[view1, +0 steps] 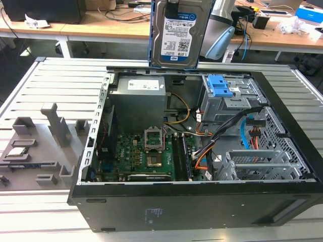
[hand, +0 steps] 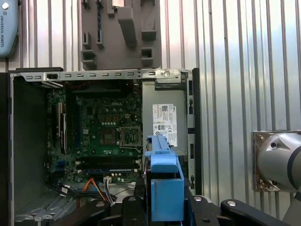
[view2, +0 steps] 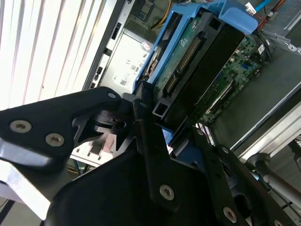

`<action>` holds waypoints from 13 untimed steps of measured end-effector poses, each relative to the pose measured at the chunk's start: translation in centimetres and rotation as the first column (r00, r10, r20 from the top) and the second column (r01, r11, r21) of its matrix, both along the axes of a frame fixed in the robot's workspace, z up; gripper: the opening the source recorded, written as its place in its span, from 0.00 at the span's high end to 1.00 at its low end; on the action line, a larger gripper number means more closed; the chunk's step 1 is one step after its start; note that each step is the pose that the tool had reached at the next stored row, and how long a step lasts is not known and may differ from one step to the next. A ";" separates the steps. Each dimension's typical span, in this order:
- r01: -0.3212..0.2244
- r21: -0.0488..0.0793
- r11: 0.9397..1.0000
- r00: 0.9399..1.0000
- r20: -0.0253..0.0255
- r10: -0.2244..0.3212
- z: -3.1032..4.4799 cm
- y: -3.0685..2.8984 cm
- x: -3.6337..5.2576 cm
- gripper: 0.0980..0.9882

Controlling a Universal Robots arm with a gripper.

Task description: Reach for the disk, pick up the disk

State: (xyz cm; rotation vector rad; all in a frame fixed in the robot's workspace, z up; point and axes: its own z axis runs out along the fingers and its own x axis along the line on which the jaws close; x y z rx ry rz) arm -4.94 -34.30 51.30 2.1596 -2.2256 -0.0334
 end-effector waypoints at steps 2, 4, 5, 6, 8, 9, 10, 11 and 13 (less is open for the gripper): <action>0.000 0.000 1.000 1.000 0.000 0.000 -0.13 0.00 0.01 0.70; 0.000 0.000 1.000 1.000 0.000 0.000 -0.54 0.00 0.04 0.70; 0.000 0.000 1.000 1.000 0.000 0.000 -0.74 0.00 0.07 0.70; 0.000 0.000 1.000 1.000 -0.001 0.000 -0.91 0.00 0.10 0.70; 0.000 0.000 1.000 1.000 -0.001 0.000 -1.42 0.00 0.19 0.70; 0.000 0.000 1.000 1.000 -0.001 0.000 -1.56 0.00 0.22 0.70; 0.000 0.000 1.000 1.000 -0.001 0.000 -1.69 0.00 0.27 0.70; 0.000 0.000 1.000 1.000 -0.001 0.000 -1.74 0.00 0.31 0.70; 0.000 0.000 1.000 1.000 -0.001 0.000 -1.74 -0.03 0.33 0.70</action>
